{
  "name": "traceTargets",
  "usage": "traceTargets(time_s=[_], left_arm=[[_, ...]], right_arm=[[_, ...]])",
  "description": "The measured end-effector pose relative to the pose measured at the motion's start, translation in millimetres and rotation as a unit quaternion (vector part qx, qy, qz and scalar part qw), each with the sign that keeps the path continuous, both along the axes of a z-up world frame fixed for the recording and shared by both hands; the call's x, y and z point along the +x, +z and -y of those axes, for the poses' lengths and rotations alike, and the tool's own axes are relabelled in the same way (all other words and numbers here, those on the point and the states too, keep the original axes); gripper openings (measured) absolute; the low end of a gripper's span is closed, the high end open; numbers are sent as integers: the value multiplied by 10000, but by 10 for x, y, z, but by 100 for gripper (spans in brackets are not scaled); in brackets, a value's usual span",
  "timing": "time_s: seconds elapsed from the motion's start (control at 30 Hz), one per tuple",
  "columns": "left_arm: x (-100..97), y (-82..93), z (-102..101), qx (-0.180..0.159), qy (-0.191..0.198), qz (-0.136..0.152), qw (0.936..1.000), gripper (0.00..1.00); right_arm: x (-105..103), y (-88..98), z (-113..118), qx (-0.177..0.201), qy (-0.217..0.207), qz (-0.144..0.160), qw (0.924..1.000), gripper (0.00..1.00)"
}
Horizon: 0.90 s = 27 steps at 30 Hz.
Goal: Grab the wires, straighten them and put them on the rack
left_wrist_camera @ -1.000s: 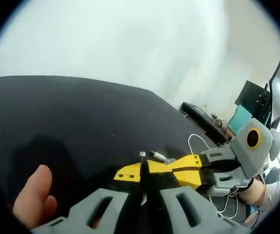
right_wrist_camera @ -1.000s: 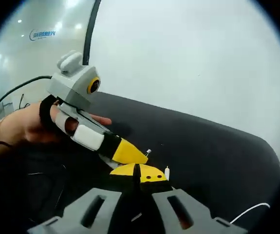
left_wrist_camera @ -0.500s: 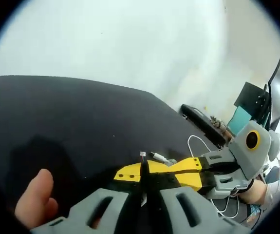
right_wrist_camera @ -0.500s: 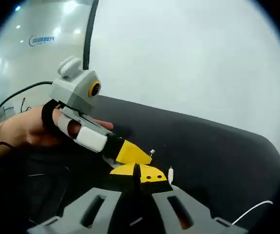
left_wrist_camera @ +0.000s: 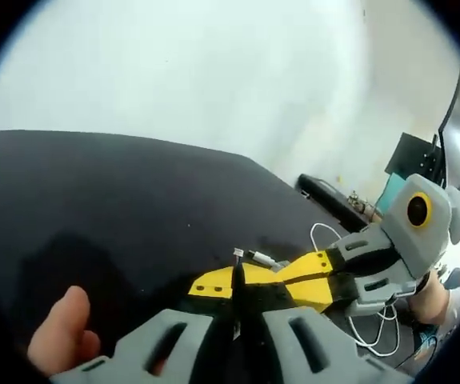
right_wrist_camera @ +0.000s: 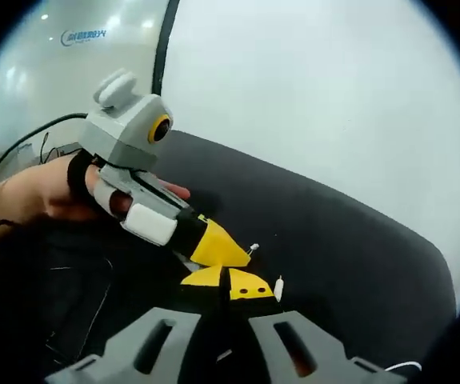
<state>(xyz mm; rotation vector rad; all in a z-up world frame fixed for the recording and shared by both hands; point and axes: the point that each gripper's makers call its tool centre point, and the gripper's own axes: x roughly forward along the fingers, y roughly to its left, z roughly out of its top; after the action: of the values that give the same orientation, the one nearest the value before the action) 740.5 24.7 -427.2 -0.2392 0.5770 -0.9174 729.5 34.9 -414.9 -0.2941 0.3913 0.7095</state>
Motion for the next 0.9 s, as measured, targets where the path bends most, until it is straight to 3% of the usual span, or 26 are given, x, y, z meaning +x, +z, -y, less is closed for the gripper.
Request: traceTargets(time_s=[0.07,0.23,0.3,0.47,0.7,0.77,0.8,0.83,0.87,0.9], left_arm=[[-1,-3,-2,30,3,24,10000,0],[11,-5,-15,64,33,142,9999,0],[20,5,-19,-29,52,177,9998,0],[49,20,-55,-122,217,153,9996,1],[7,33,-82,-120,182,305,9993,2],[-8,35,-81,-76,167,393,9991,2],[-16,38,-77,-74,155,444,9989,2],[-22,38,-77,-73,146,462,9988,2],[-17,38,-85,-54,137,523,9985,2],[-21,39,-88,-81,122,500,9986,2]], right_arm=[[-7,-3,-9,-22,57,24,10000,0],[0,-20,-35,-547,296,53,9981,0],[-16,-31,-44,-685,380,-211,9967,0],[22,-50,-40,-748,543,-369,9950,0],[-22,-65,-81,-1267,615,-310,9895,0],[-19,-39,-59,-1102,588,-374,9915,0],[-72,-17,-74,-1059,889,-407,9896,0],[-104,-6,-16,-1441,1318,-290,9803,0],[-68,44,87,-2138,1727,130,9614,0],[59,173,188,-2176,1259,447,9669,0]])
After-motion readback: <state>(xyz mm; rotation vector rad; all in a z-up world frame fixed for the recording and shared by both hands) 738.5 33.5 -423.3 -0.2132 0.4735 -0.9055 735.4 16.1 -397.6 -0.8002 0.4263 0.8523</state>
